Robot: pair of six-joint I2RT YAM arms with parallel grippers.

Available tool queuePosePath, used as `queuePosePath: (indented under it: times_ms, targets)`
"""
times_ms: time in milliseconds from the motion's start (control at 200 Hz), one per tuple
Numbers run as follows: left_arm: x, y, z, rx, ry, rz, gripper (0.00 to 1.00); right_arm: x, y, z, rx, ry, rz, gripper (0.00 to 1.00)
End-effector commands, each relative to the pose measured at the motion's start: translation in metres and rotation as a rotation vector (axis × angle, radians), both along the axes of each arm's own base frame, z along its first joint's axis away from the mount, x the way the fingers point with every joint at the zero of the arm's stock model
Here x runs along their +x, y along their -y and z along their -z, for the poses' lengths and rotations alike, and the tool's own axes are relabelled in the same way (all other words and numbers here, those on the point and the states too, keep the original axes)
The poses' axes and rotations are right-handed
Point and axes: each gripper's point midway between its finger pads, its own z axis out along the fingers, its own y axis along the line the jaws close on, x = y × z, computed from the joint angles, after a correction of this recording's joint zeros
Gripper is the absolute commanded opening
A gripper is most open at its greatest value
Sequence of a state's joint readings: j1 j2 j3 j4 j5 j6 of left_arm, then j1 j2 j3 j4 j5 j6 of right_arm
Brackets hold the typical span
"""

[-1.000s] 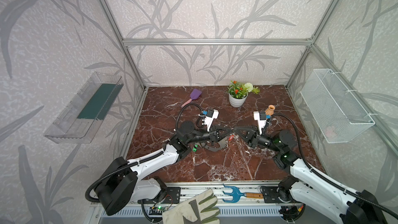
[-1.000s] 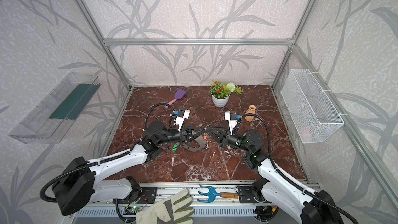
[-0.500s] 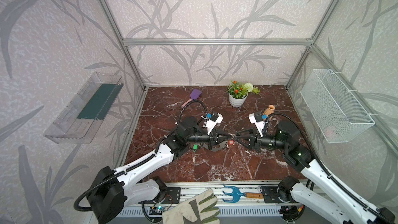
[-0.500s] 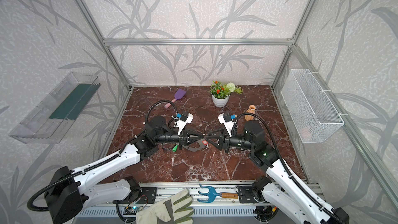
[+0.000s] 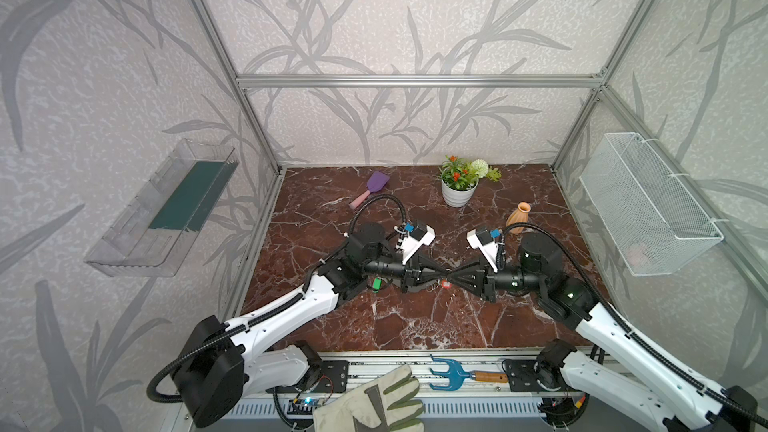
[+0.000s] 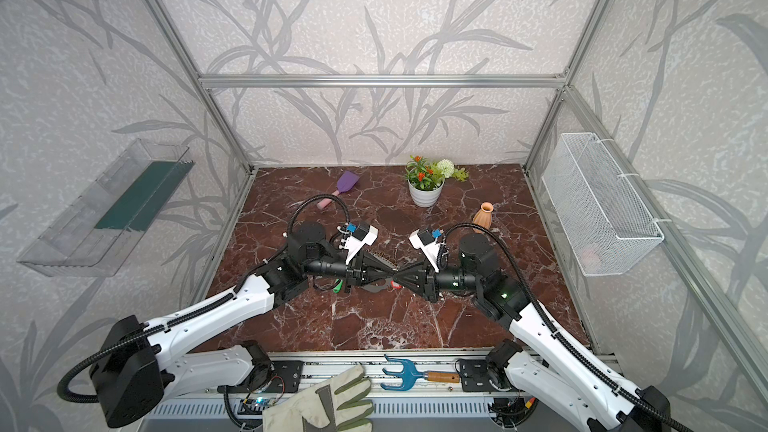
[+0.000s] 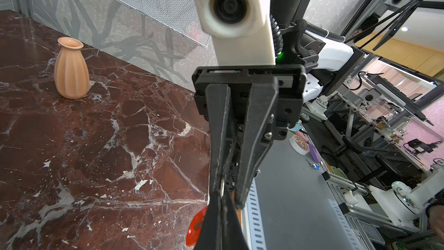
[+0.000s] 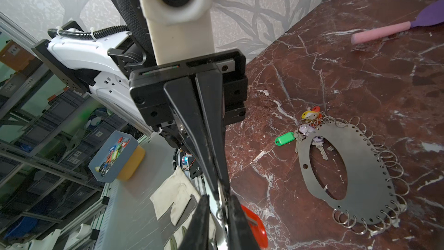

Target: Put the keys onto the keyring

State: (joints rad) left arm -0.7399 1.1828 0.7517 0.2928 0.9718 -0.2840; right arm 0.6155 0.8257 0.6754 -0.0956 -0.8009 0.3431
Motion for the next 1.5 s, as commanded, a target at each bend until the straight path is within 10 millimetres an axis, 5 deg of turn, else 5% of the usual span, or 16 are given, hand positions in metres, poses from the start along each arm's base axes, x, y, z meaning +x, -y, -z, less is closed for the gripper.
queuePosePath:
  times_ms: [0, 415, 540, 755, 950, 1494]
  targets:
    - [-0.005, 0.003, -0.012, -0.021, 0.036, 0.039, 0.00, -0.002, -0.001, -0.011, 0.020, 0.036, -0.009, 0.11]
    - [-0.005, 0.004, -0.008, -0.011, 0.022, 0.043, 0.00, 0.000, -0.003, -0.008, 0.030, 0.027, -0.003, 0.00]
    - [0.000, -0.001, -0.015, -0.041, 0.028, -0.026, 0.28, 0.003, -0.001, -0.007, 0.038, 0.038, 0.027, 0.00]
    - [0.016, -0.021, -0.028, -0.133, 0.000, -0.187, 0.45, 0.006, 0.001, -0.014, 0.086, 0.064, 0.060, 0.00]
    - [0.018, -0.031, -0.040, -0.237, -0.038, -0.219, 0.42, 0.009, 0.000, -0.021, 0.145, 0.070, 0.070, 0.00]
    - [0.009, -0.015, -0.032, -0.216, -0.066, -0.117, 0.24, 0.012, -0.004, -0.028, 0.216, 0.063, 0.069, 0.00]
